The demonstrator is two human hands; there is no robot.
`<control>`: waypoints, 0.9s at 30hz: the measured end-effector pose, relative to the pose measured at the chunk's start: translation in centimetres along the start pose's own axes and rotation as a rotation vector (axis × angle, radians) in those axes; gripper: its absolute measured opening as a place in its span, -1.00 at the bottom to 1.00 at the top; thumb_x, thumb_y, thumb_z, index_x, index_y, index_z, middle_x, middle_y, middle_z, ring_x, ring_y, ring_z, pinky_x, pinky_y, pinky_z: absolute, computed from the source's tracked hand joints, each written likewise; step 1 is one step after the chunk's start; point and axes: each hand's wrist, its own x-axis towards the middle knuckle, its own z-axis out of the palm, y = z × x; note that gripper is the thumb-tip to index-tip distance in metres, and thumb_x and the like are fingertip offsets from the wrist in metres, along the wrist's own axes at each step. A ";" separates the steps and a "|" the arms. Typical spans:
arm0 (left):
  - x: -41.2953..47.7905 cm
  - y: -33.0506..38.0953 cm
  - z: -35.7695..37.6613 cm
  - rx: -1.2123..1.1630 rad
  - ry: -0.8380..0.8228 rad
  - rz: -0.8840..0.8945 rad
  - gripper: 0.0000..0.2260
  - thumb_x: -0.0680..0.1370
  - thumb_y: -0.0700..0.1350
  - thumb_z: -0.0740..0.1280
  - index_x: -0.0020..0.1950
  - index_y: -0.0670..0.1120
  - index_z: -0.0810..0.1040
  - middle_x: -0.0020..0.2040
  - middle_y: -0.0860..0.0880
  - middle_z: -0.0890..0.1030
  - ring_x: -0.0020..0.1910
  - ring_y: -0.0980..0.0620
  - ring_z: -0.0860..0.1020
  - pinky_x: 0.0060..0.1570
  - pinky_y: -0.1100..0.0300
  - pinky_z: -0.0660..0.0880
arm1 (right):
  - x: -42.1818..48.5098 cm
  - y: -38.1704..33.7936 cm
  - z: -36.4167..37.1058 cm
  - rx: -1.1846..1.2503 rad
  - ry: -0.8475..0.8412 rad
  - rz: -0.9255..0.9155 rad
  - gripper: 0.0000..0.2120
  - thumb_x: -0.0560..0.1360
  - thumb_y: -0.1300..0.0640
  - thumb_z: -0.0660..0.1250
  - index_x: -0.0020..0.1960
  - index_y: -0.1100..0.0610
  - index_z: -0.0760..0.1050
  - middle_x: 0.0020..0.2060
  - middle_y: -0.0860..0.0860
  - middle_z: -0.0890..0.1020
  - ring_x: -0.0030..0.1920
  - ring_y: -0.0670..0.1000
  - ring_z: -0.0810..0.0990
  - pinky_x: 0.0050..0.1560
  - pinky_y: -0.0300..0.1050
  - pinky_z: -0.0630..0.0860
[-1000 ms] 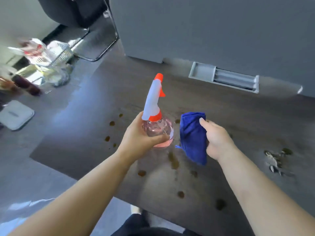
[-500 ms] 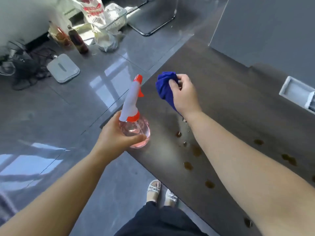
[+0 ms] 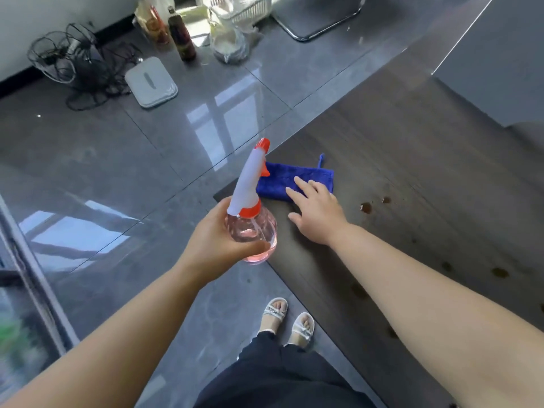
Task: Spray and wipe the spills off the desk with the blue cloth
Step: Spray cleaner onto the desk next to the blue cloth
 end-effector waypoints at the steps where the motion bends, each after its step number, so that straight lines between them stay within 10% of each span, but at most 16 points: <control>1: -0.1 0.1 0.2 0.004 -0.003 0.000 -0.48 0.27 -0.21 0.57 0.03 0.21 0.44 -0.07 0.23 0.60 -0.15 0.40 0.56 -0.27 0.57 0.43 | 0.0 -0.1 -0.4 0.025 -0.023 -0.006 -0.47 0.59 -0.06 0.15 0.52 -0.01 0.12 0.54 0.00 0.04 0.51 0.10 0.02 0.46 0.03 0.04; 8: -0.4 0.8 2.6 -0.022 -0.002 -0.004 -0.51 0.18 -0.06 0.58 0.01 0.20 0.48 -0.06 0.15 0.63 -0.09 0.22 0.61 -0.04 0.24 0.54 | -6.1 -2.2 -4.7 1.434 0.085 -0.100 -0.39 0.35 0.04 0.35 0.36 -0.05 0.24 0.30 -0.14 0.39 0.22 -0.17 0.43 0.20 -0.26 0.41; 13: -0.1 1.9 5.3 0.004 0.034 0.043 -0.55 0.24 0.00 0.57 0.07 0.11 0.52 -0.08 0.14 0.64 -0.12 0.27 0.60 -0.11 0.24 0.54 | -7.1 -5.4 -4.8 1.266 0.242 -0.083 -0.09 0.28 0.03 0.51 0.50 -0.11 0.09 0.24 0.05 0.44 0.15 -0.02 0.54 0.09 -0.22 0.53; 19: -1.1 2.9 7.9 0.129 0.042 0.106 -0.30 0.18 0.25 0.46 0.30 0.21 0.41 0.06 0.12 0.56 0.09 0.14 0.52 0.09 0.10 0.51 | -7.1 -4.9 -5.7 1.221 0.571 0.130 -0.69 0.49 0.14 0.38 0.19 0.04 0.40 -0.03 -0.16 0.53 0.00 -0.17 0.55 0.05 -0.33 0.45; 24: -0.3 2.1 4.8 0.086 -0.266 0.116 -0.48 0.47 0.12 0.37 0.41 0.09 0.36 0.26 0.09 0.49 0.23 0.15 0.46 0.27 0.10 0.43 | -6.9 -0.9 -8.3 1.241 0.191 0.182 -0.83 0.54 -0.08 0.27 0.13 -0.16 0.45 -0.02 -0.04 0.59 -0.16 -0.01 0.60 -0.11 -0.10 0.55; 27: 2.8 0.2 4.0 0.419 -0.144 0.081 -0.57 0.58 0.05 0.23 0.44 0.03 0.33 0.44 -0.03 0.32 0.44 -0.02 0.22 0.43 0.07 0.20 | -6.0 0.5 -8.1 1.308 -0.034 0.292 -0.65 0.54 0.00 0.31 0.25 0.14 0.46 -0.10 0.08 0.62 -0.25 0.04 0.57 -0.18 -0.08 0.55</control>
